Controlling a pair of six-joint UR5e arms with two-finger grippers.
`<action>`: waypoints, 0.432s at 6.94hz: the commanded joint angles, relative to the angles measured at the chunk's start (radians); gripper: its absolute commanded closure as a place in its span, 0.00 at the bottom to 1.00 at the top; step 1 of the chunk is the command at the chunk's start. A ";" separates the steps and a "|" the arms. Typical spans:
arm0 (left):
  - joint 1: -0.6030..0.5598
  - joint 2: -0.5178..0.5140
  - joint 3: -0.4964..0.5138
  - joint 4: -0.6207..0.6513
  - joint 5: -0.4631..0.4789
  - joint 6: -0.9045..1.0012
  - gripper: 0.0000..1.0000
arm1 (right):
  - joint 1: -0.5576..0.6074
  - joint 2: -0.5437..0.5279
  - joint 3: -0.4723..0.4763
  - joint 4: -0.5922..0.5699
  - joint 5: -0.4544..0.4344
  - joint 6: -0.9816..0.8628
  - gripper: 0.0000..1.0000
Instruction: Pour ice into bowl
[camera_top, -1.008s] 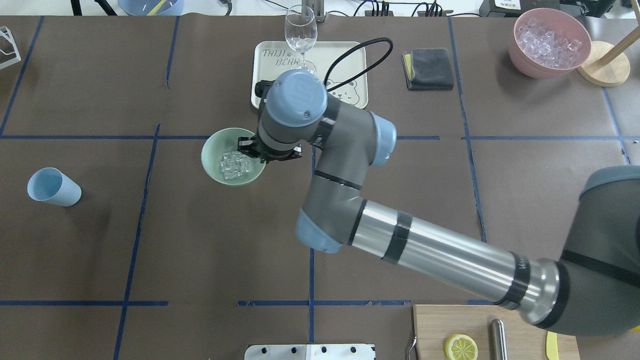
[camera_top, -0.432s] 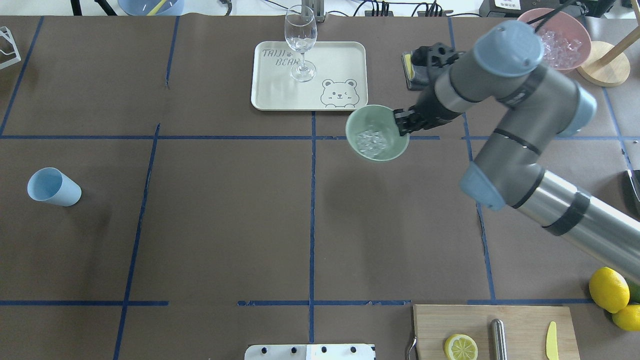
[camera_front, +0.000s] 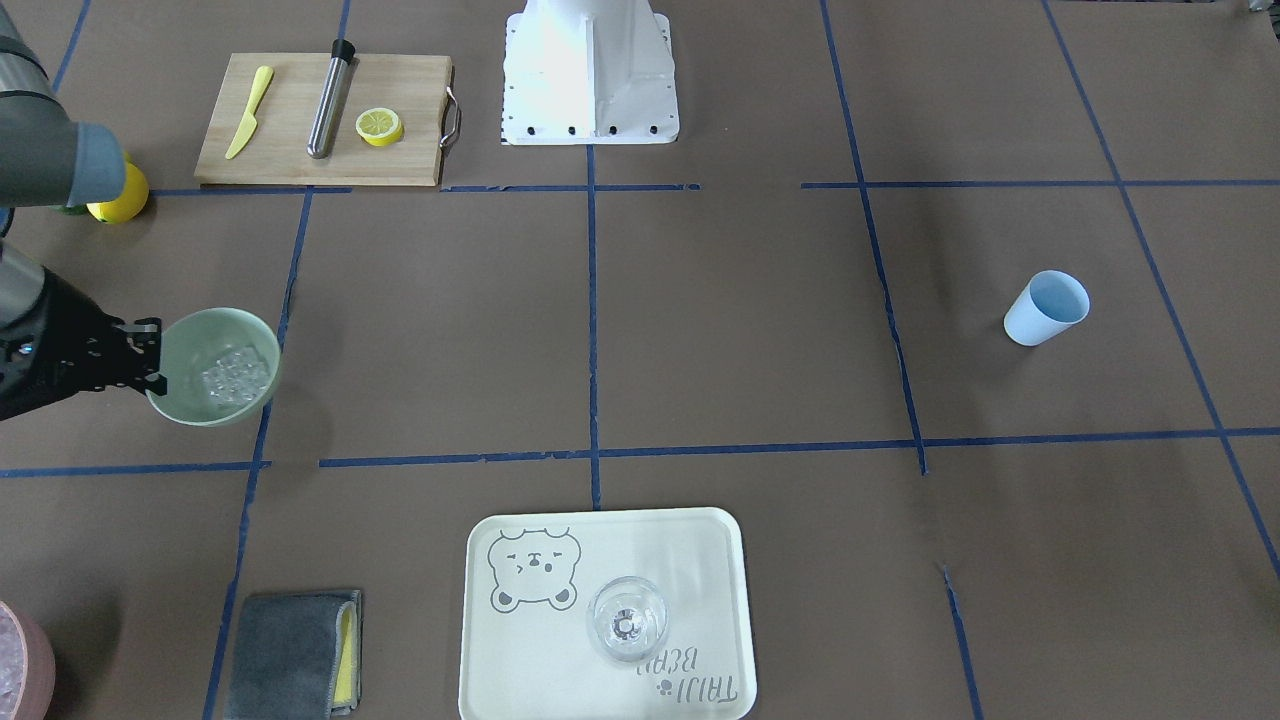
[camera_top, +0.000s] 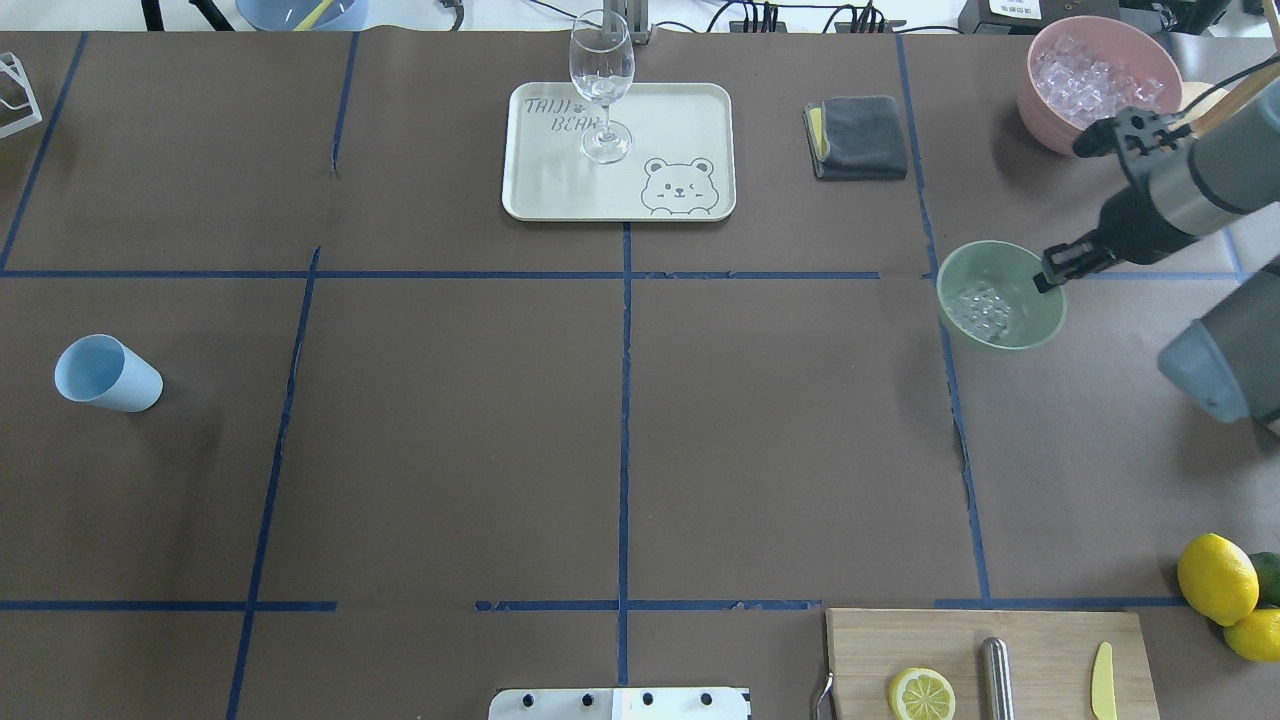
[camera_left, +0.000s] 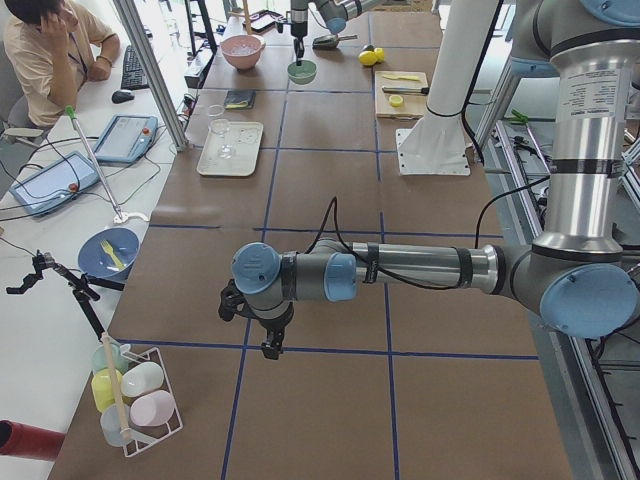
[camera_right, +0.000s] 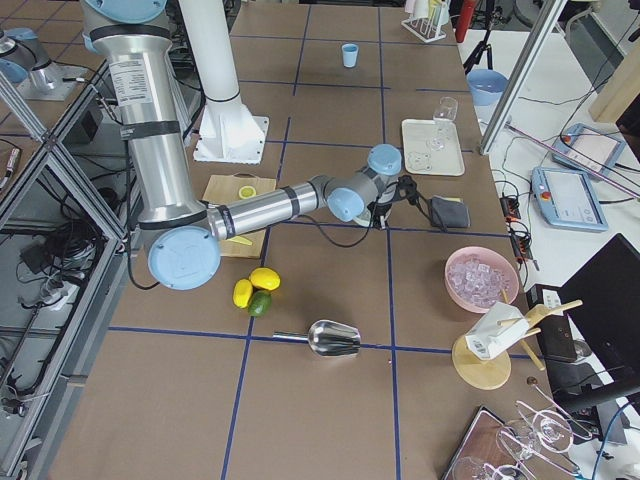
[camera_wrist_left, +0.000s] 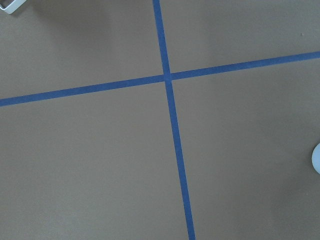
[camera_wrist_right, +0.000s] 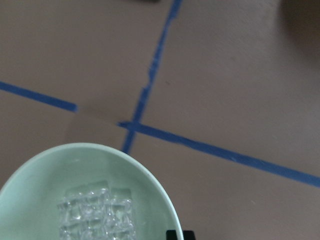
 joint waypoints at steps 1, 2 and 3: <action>0.001 -0.001 0.000 0.000 -0.002 0.000 0.00 | 0.027 -0.217 -0.007 0.210 0.019 -0.045 1.00; 0.001 -0.002 0.000 0.000 -0.002 0.000 0.00 | 0.026 -0.248 -0.012 0.248 0.017 -0.045 1.00; -0.001 -0.002 0.000 0.000 -0.002 0.000 0.00 | 0.024 -0.246 -0.013 0.248 0.017 -0.042 1.00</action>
